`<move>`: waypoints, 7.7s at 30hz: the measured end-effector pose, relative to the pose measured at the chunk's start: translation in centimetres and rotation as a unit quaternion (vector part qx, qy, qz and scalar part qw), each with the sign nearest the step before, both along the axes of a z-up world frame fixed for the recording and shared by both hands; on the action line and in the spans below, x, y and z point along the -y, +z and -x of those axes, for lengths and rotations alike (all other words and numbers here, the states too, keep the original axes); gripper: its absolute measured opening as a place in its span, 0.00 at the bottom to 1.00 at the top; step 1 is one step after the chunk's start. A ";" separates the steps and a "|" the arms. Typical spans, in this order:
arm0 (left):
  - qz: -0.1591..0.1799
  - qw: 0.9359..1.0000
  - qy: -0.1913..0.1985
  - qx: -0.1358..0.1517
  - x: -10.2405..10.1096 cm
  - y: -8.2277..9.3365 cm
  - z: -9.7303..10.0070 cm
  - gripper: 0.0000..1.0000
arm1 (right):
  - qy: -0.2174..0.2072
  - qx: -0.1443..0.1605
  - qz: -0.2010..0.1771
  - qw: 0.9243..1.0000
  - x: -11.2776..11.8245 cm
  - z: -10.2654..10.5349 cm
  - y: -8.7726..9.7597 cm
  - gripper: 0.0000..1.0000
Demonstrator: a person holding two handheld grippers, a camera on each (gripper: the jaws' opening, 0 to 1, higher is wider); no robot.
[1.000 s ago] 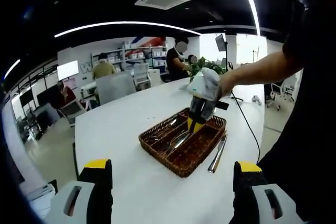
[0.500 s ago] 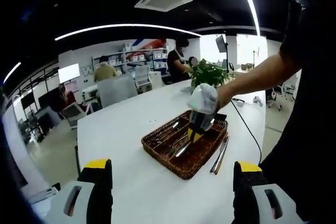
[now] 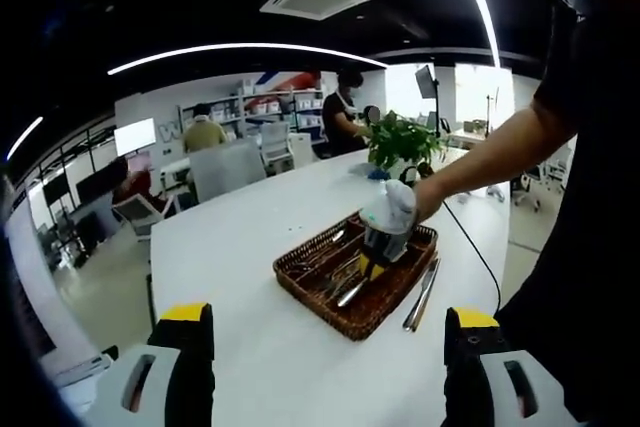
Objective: Arrange the knives, forks, and spoons in their matching storage slots by inserting each utensil handle-first until every utensil is classified and aligned in the correct compartment
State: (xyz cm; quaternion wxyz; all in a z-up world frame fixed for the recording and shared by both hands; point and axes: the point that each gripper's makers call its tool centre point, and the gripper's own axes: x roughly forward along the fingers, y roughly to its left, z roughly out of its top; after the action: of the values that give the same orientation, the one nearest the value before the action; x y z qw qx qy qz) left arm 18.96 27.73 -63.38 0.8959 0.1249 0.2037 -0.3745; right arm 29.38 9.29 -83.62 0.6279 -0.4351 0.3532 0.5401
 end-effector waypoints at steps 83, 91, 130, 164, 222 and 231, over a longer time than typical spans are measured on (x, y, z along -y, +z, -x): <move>-0.001 0.998 -0.004 0.056 8.7 1.9 0.3 1.00 | -0.297 0.145 -0.326 0.886 17.5 9.5 19.1 0.98; 0.000 0.998 -0.006 0.056 9.1 2.0 0.6 1.00 | -0.306 0.151 -0.335 0.878 18.3 10.8 20.2 0.99; -0.012 0.999 0.005 0.033 7.3 0.1 1.4 1.00 | -0.221 0.121 -0.267 0.930 14.7 9.6 15.9 0.73; -0.014 1.000 0.008 0.019 6.7 -0.3 1.4 1.00 | -0.070 -0.007 -0.192 0.979 7.4 10.8 4.8 0.30; -0.022 1.000 -0.013 0.002 7.1 -2.1 1.1 0.99 | -0.064 -0.084 -0.009 0.994 13.4 10.9 -4.1 0.07; -0.045 0.997 -0.063 -0.006 9.8 -3.5 1.2 0.92 | -0.058 -0.080 0.021 0.995 13.4 11.1 -2.8 0.07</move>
State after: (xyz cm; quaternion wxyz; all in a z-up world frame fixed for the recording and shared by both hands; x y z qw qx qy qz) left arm 17.79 17.91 -66.89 0.8628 0.1756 0.2171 -0.4214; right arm 18.27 -4.14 -86.42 0.6188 -0.3825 0.4382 0.5279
